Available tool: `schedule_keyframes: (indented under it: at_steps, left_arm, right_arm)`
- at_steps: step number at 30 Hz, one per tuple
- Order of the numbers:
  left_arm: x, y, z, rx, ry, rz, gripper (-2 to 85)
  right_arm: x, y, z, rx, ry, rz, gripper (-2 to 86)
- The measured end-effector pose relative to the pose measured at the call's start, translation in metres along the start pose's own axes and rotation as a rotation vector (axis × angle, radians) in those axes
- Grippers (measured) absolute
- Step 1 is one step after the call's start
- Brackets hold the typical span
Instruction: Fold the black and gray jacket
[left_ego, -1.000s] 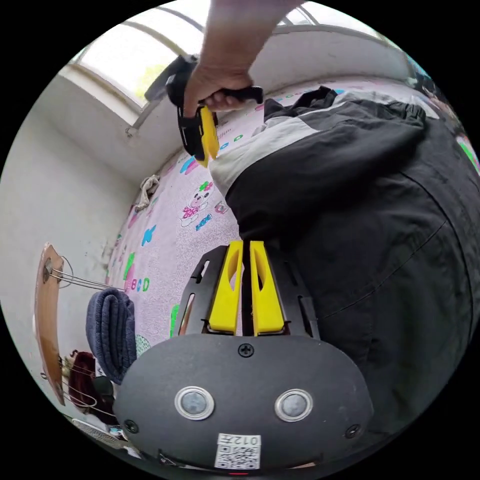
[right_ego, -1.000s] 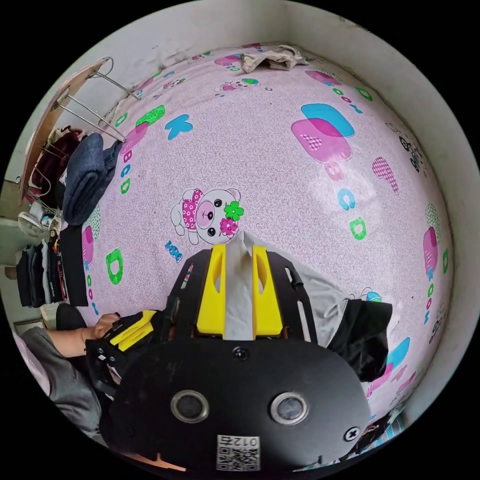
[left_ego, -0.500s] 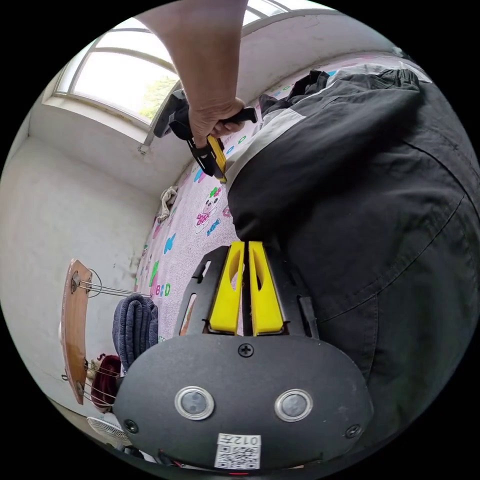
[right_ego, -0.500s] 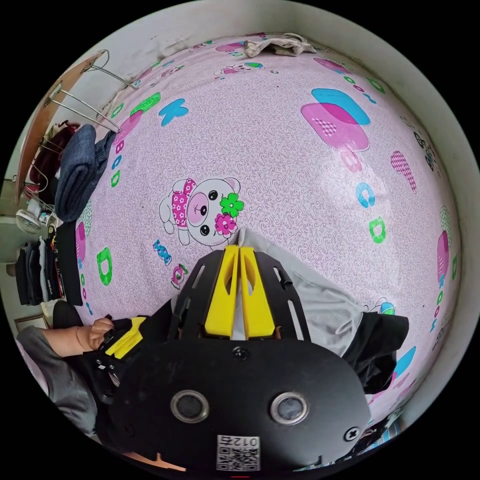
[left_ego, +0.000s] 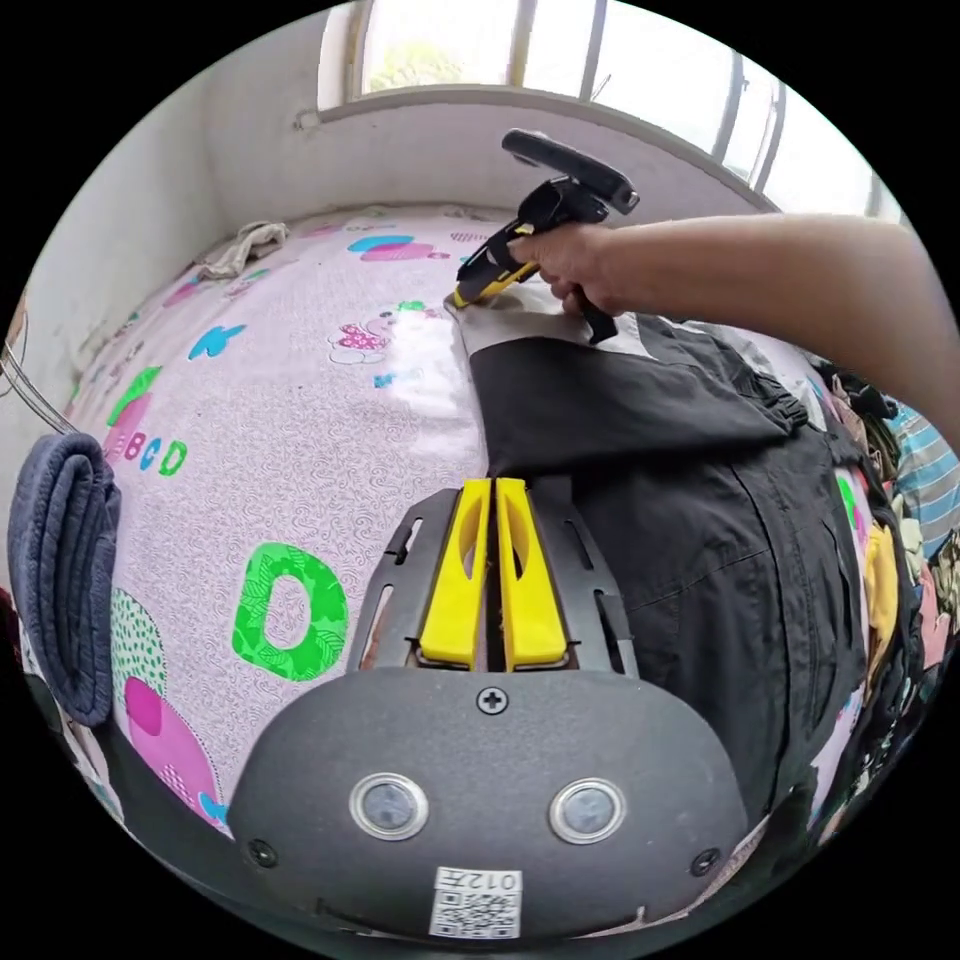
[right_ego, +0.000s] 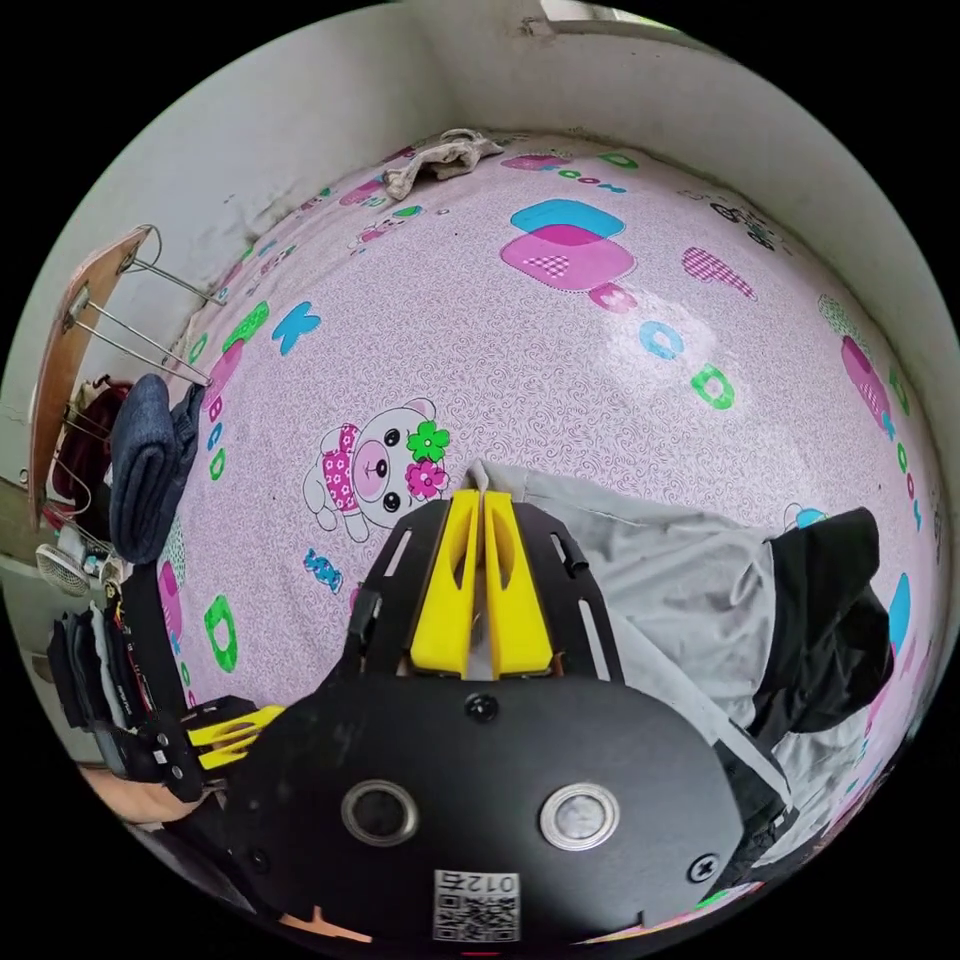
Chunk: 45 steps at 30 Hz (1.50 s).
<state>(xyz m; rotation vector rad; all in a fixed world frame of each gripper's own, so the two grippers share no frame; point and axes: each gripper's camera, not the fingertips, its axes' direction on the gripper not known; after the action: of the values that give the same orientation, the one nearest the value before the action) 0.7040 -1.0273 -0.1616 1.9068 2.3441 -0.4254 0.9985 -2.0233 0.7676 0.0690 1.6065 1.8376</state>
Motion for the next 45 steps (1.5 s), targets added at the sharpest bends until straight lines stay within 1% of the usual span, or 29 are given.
schedule_keyframes:
  at_steps: [1, 3, 6, 8, 9, 11, 12, 13, 14, 15, 17, 18, 20, 22, 23, 25, 26, 27, 29, 30, 32, 33, 35, 36, 38, 41, 45]
  left_arm:
    - [-0.009, -0.001, 0.002, 0.0, 0.017, -0.01, 0.5]
    - [-0.037, -0.001, 0.004, -0.017, 0.069, 0.045, 0.5]
    - [-0.088, 0.013, -0.016, -0.046, 0.091, 0.001, 0.7]
    - [-0.115, 0.03, -0.035, -0.043, 0.093, 0.0, 0.8]
    - [-0.129, 0.044, -0.046, -0.058, 0.078, -0.01, 0.8]
    - [-0.147, 0.068, -0.063, -0.069, 0.085, -0.04, 0.9]
    - [-0.16, 0.085, -0.074, -0.056, 0.134, -0.096, 0.9]
    - [-0.167, 0.094, -0.079, -0.043, 0.173, -0.131, 0.9]
    - [-0.182, 0.113, -0.088, -0.007, 0.267, -0.213, 0.9]
    - [-0.197, 0.134, -0.096, 0.049, 0.359, -0.299, 1.0]
    - [-0.216, 0.166, -0.103, 0.139, 0.454, -0.419, 1.0]
    - [-0.226, 0.182, -0.108, 0.175, 0.488, -0.482, 1.0]
    - [-0.234, 0.199, -0.116, 0.195, 0.47, -0.506, 0.9]
    - [-0.237, 0.208, -0.12, 0.12, 0.423, -0.492, 0.9]
    - [-0.236, 0.213, -0.121, 0.059, 0.4, -0.456, 0.9]
    - [-0.233, 0.229, -0.122, 0.014, 0.328, -0.417, 0.8]
    - [-0.233, 0.24, -0.119, 0.006, 0.277, -0.411, 0.8]
    - [-0.238, 0.248, -0.111, -0.02, 0.265, -0.441, 0.7]
    - [-0.246, 0.25, -0.094, -0.075, 0.33, -0.454, 0.7]
    - [-0.249, 0.248, -0.087, -0.093, 0.35, -0.46, 0.7]
    - [-0.25, 0.245, -0.082, -0.106, 0.352, -0.455, 0.6]
    - [-0.25, 0.243, -0.08, -0.114, 0.357, -0.447, 0.6]
    - [-0.25, 0.242, -0.075, -0.127, 0.37, -0.44, 0.6]
    - [-0.25, 0.242, -0.071, -0.136, 0.383, -0.434, 0.6]
    - [-0.251, 0.242, -0.068, -0.146, 0.399, -0.426, 0.7]
    - [-0.253, 0.24, -0.068, -0.133, 0.43, -0.416, 0.8]
    - [-0.251, 0.24, -0.066, -0.126, 0.477, -0.411, 0.8]
  right_arm:
    - [0.003, 0.013, -0.01, 0.026, 0.031, 0.031, -0.4]
    - [0.004, 0.039, -0.042, 0.103, 0.062, 0.06, 0.0]
    - [0.0, 0.1, -0.097, 0.163, -0.004, 0.003, 0.3]
    - [-0.01, 0.174, -0.133, 0.141, -0.112, -0.095, 0.3]
    - [-0.014, 0.196, -0.14, 0.131, -0.137, -0.111, 0.3]
    - [-0.038, 0.293, -0.16, 0.049, -0.25, -0.193, 0.1]
    - [-0.046, 0.319, -0.163, 0.021, -0.274, -0.214, 0.1]
    - [-0.064, 0.368, -0.166, -0.041, -0.314, -0.244, 0.1]
    - [-0.085, 0.415, -0.169, -0.092, -0.35, -0.277, 0.2]
    - [-0.097, 0.437, -0.169, -0.118, -0.365, -0.297, 0.2]
    - [-0.146, 0.516, -0.173, -0.185, -0.414, -0.374, 0.6]
    - [-0.16, 0.533, -0.174, -0.189, -0.417, -0.396, 0.7]
    - [-0.217, 0.591, -0.174, -0.182, -0.382, -0.485, 1.5]
    - [-0.258, 0.62, -0.162, -0.233, -0.375, -0.571, 3.2]
    - [-0.28, 0.636, -0.153, -0.271, -0.334, -0.615, 4.3]
    - [-0.299, 0.658, -0.148, -0.272, -0.252, -0.646, 4.7]
    - [-0.304, 0.671, -0.152, -0.233, -0.174, -0.666, 4.0]
    - [-0.305, 0.677, -0.156, -0.205, -0.133, -0.683, 3.6]
    - [-0.301, 0.691, -0.169, -0.172, -0.093, -0.757, 1.1]
    - [-0.298, 0.688, -0.171, -0.181, -0.098, -0.747, 0.3]
    - [-0.266, 0.662, -0.184, -0.225, -0.178, -0.57, -0.6]
    - [-0.254, 0.656, -0.189, -0.222, -0.204, -0.516, -0.7]
    - [-0.198, 0.638, -0.209, -0.202, -0.316, -0.322, -0.9]
    - [-0.183, 0.634, -0.214, -0.195, -0.349, -0.269, -0.9]
    - [-0.121, 0.628, -0.229, -0.171, -0.502, -0.059, -0.9]
    - [-0.066, 0.632, -0.243, -0.138, -0.589, 0.096, -0.9]
    - [-0.035, 0.64, -0.253, -0.109, -0.627, 0.177, -0.9]
